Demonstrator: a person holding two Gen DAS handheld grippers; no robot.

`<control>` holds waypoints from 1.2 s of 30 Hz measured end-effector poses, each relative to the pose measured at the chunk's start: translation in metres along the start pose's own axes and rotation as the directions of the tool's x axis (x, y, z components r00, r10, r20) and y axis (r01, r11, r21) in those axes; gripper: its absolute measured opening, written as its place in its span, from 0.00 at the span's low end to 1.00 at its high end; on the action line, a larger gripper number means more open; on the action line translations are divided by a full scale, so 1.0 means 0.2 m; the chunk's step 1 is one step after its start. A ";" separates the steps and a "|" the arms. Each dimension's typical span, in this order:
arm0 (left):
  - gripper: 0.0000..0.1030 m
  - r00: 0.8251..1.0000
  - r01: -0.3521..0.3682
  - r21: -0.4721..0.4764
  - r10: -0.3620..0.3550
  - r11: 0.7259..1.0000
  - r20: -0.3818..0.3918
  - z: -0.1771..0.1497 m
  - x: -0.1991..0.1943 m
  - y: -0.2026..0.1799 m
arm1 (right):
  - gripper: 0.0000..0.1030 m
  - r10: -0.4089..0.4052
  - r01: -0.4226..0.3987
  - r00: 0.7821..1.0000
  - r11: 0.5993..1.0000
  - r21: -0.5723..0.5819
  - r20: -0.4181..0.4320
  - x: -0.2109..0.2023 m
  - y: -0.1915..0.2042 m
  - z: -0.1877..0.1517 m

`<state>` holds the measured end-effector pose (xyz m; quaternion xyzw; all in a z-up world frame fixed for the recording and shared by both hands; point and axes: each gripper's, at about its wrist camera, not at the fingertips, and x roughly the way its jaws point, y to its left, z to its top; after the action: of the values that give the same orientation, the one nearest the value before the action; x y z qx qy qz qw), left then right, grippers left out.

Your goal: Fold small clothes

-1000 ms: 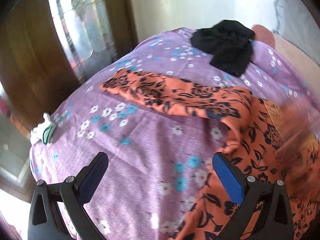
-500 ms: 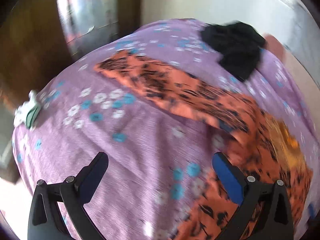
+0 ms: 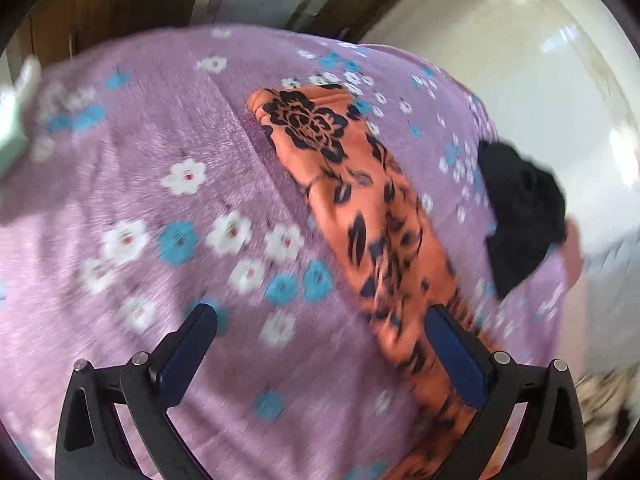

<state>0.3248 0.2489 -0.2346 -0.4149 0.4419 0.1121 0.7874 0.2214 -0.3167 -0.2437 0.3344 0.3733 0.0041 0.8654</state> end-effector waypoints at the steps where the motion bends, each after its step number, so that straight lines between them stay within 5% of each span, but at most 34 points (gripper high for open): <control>1: 0.99 1.000 0.018 -0.014 -0.018 1.000 0.009 0.03 0.01 0.00 | 0.70 -0.005 0.005 1.000 1.000 -0.008 0.004 0.00 0.02 -0.01; 4: 0.99 0.998 0.069 -0.013 -0.069 0.998 0.015 0.11 0.07 -0.04 | 0.70 -0.023 0.024 1.000 0.998 -0.050 0.013 -0.05 0.03 -0.04; 9: 0.93 0.998 0.035 0.032 -0.037 0.999 0.055 0.20 0.15 -0.10 | 0.70 -0.032 0.036 0.999 0.995 -0.095 0.040 -0.08 0.06 -0.06; 12: 0.66 0.996 0.024 0.044 -0.027 0.999 0.085 0.25 0.19 -0.10 | 0.70 -0.037 0.042 0.998 0.995 -0.088 0.056 -0.07 0.06 -0.06; 16: 0.10 0.997 0.014 0.036 -0.017 0.999 0.081 0.28 0.23 -0.08 | 0.70 -0.044 0.049 0.997 0.996 -0.071 0.066 -0.07 0.04 -0.04; 20: 0.06 0.995 0.024 0.034 -0.027 0.999 0.098 0.25 0.19 -0.10 | 0.70 -0.050 0.055 0.995 0.997 -0.051 0.091 -0.10 0.01 -0.03; 25: 0.05 0.982 0.044 0.270 -0.091 0.962 0.166 0.09 -0.03 -0.47 | 0.70 -0.055 0.056 0.984 0.998 -0.005 0.167 -0.22 -0.05 0.02; 29: 0.05 0.966 0.120 0.485 -0.214 0.866 0.142 -0.21 -0.22 -0.85 | 0.70 -0.062 0.051 0.970 0.997 0.054 0.236 -0.35 -0.13 0.06; 32: 0.05 0.948 0.189 0.653 -0.311 0.733 0.074 -0.55 -0.32 -1.13 | 0.70 -0.073 0.043 0.955 0.993 0.107 0.288 -0.46 -0.22 0.09; 33: 0.05 0.940 0.220 0.711 -0.341 0.668 0.029 -0.72 -0.34 -1.23 | 0.70 -0.075 0.037 0.950 0.991 0.127 0.304 -0.50 -0.25 0.10; 36: 0.05 0.930 0.290 0.797 -0.353 0.530 -0.103 -1.11 -0.32 -1.41 | 0.70 -0.070 0.004 0.941 0.981 0.195 0.330 -0.57 -0.36 0.13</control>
<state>0.3069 -0.0850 -0.0864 -0.0869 0.3326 -0.2302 0.9104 0.1378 -0.4157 -0.1989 0.4048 0.2253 -0.1052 0.8799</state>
